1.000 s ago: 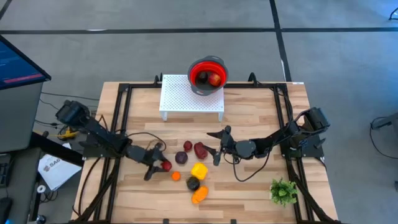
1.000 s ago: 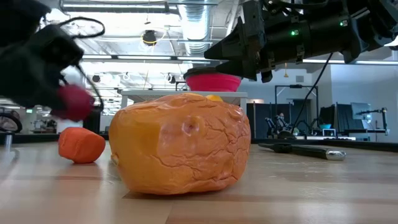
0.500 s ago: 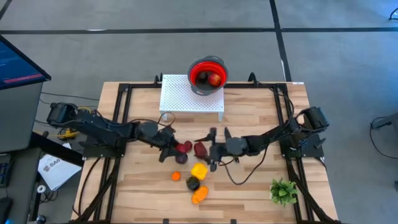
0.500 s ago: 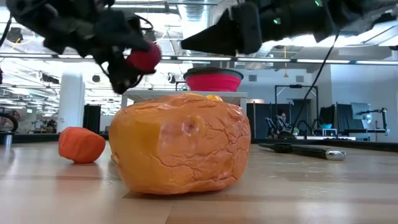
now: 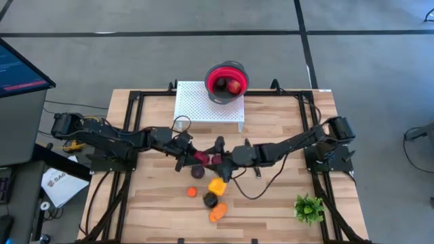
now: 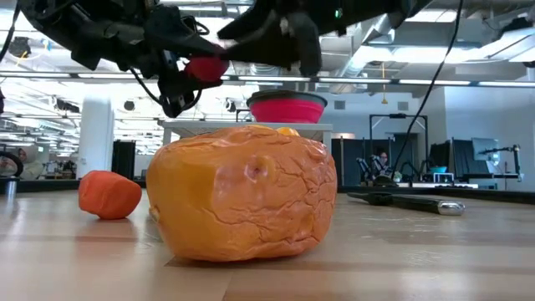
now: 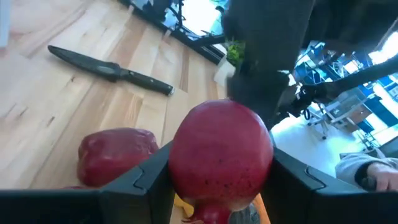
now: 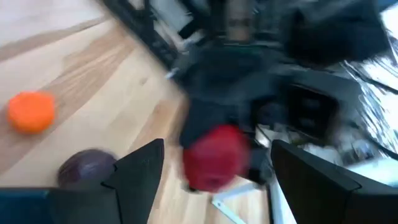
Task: Pick & Place Fruit
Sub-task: Put the bottom red pomegranate into the strainer bowl on the shelf
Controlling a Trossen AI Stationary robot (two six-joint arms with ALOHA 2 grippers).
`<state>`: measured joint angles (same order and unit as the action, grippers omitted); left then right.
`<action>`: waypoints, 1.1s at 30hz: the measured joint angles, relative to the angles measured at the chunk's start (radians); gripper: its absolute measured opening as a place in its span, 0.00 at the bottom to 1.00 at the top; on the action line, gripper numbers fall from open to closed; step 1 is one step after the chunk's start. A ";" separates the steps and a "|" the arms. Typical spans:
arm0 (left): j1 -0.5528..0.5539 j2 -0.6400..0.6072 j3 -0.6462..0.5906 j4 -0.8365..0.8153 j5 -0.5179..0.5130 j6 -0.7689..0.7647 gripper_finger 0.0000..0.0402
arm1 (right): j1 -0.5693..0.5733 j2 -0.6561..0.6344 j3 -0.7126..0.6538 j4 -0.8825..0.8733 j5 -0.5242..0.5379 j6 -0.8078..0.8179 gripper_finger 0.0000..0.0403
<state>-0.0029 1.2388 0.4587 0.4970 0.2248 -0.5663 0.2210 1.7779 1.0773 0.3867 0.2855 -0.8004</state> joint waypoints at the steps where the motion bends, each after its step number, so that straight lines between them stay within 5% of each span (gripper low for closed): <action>1: 0.003 0.000 0.000 -0.002 -0.001 0.000 0.46 | -0.002 0.023 0.013 0.000 0.002 -0.017 0.72; 9: 0.005 0.001 0.000 0.005 -0.007 -0.001 0.46 | -0.008 0.126 0.106 0.015 0.044 -0.044 0.68; 19: 0.005 0.000 0.000 0.026 -0.009 0.027 0.47 | -0.001 0.125 0.112 0.006 0.120 -0.024 0.51; 25: 0.006 -0.002 0.002 0.142 -0.017 0.183 0.62 | 0.008 0.125 0.111 -0.035 0.124 0.208 0.38; 33: -0.023 -0.010 0.002 0.260 0.007 0.560 0.82 | -0.012 0.112 0.042 -0.088 0.013 0.461 0.47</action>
<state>-0.0255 1.2293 0.4603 0.7567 0.2316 -0.0067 0.2086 1.8900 1.1197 0.2983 0.2988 -0.3395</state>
